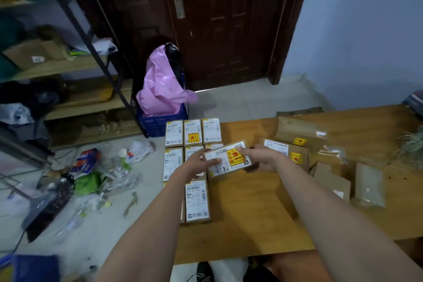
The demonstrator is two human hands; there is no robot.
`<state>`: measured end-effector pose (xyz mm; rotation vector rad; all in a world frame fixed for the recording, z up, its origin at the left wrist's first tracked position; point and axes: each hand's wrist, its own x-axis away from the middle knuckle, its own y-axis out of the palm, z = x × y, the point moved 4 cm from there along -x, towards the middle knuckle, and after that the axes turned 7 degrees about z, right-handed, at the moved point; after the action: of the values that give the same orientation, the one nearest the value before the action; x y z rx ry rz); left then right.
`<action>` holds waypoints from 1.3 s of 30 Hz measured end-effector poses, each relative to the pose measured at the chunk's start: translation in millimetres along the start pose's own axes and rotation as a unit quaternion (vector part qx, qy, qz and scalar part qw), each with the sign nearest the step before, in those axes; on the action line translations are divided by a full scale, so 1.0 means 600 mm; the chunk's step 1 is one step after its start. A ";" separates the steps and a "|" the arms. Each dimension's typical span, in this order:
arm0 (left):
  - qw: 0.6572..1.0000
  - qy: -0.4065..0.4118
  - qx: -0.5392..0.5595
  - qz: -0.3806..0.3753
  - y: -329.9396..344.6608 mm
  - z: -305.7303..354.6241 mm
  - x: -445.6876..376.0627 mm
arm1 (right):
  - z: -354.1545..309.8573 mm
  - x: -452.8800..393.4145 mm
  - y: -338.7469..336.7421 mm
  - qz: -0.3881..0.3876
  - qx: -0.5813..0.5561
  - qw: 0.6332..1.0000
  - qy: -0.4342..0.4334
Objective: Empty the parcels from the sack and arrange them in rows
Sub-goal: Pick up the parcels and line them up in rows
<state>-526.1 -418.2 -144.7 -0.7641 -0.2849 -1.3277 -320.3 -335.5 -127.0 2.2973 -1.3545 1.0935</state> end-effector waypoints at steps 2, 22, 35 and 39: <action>0.996 -0.026 0.082 -0.012 -0.017 -0.035 -0.001 | 0.024 -0.004 0.022 -0.010 -0.072 0.997 0.029; 0.980 -0.016 0.146 -0.131 -0.053 -0.073 0.004 | 0.072 -0.010 0.120 -0.083 0.039 0.996 0.021; 0.971 -0.066 -0.029 0.227 -0.134 -0.181 -0.029 | 0.152 -0.049 0.122 0.018 0.148 0.980 0.130; 0.968 -0.140 -0.063 0.201 -0.140 -0.229 -0.041 | 0.161 -0.058 0.136 0.046 0.176 0.975 0.128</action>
<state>-642.7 -491.7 -231.6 -1.0583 -0.2551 -0.8596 -352.5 -409.9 -229.9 2.2312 -1.2583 1.7143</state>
